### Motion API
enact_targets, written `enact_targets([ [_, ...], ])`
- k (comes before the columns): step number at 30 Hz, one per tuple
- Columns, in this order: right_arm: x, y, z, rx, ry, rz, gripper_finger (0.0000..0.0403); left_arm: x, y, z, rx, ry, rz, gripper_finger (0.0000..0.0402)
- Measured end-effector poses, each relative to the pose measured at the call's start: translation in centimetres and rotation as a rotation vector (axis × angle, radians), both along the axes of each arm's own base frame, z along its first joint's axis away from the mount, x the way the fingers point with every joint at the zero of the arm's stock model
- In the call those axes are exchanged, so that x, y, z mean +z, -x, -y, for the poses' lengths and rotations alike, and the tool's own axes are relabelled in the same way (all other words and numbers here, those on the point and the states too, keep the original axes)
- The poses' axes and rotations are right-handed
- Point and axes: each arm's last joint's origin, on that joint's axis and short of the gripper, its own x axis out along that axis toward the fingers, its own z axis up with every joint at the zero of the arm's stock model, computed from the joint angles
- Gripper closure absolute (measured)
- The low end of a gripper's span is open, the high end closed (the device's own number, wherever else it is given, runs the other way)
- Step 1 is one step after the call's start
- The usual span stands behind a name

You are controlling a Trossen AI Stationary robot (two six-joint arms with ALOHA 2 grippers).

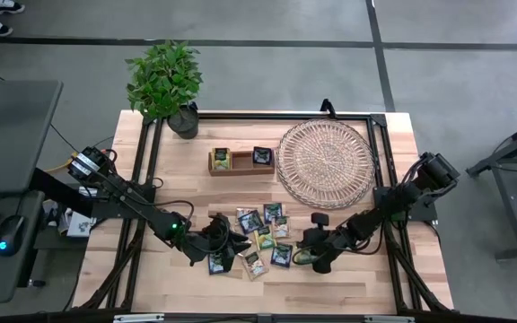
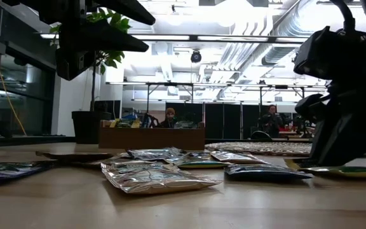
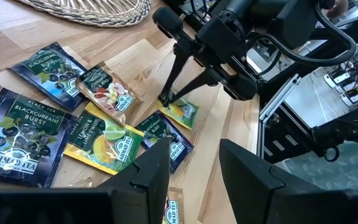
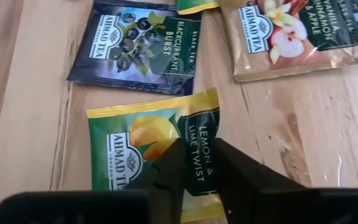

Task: Pick & Place Tea
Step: Put the yellow tea bag into the left section of the wooden organizer

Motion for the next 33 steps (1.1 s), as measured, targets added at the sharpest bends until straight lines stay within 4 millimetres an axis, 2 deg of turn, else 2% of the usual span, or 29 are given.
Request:
enact_targets([
  [6,0.0,0.0,0.0,-0.021,-0.003,0.008,0.0394,0.0,0.0,0.0,0.0,-0.001,0.0,0.0264],
  [18,0.9,-0.4,0.3,-0.069,-0.022,0.029,0.0401,-0.1,0.1,-0.1,0.008,-0.017,-0.012,0.0264],
  [25,2.9,-1.4,1.0,-0.001,0.064,-0.058,0.0402,-0.3,0.3,-0.3,0.025,-0.046,-0.039,0.0264],
  [33,6.5,-4.0,1.5,0.082,0.216,-0.106,0.0403,-0.4,0.3,-0.4,0.03,-0.053,-0.051,0.0264],
])
